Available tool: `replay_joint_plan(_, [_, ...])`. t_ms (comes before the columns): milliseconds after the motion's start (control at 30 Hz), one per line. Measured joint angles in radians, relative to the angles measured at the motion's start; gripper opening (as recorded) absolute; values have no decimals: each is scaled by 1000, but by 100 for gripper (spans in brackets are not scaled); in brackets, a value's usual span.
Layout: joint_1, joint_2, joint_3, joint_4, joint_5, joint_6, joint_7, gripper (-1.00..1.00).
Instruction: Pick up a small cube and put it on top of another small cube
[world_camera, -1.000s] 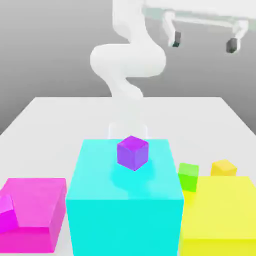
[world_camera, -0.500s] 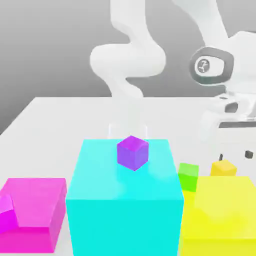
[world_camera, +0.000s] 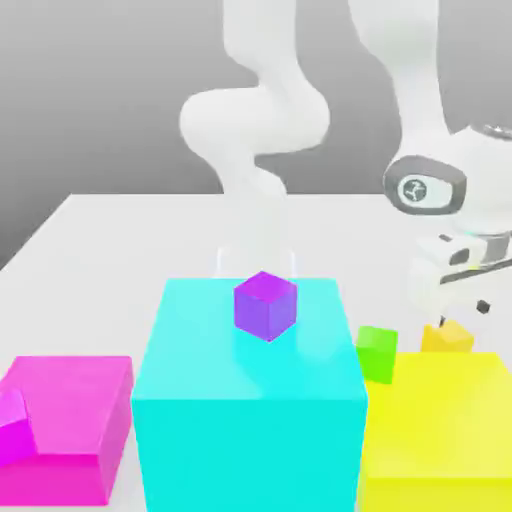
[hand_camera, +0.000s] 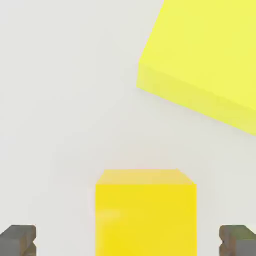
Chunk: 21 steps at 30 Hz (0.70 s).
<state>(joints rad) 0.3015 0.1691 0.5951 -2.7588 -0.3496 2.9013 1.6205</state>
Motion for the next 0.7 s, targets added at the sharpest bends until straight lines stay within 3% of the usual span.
replay_joint_plan(267, [196, 126, -259, 32, -266, 81, 197, 0])
replay_joint_plan(300, [220, 140, -289, 35, -292, 91, 217, -100])
replay_joint_plan(533, [222, 141, -292, 35, -297, 94, 221, -100])
replay_joint_plan(700, [109, 70, -143, 18, -147, 45, 109, -100])
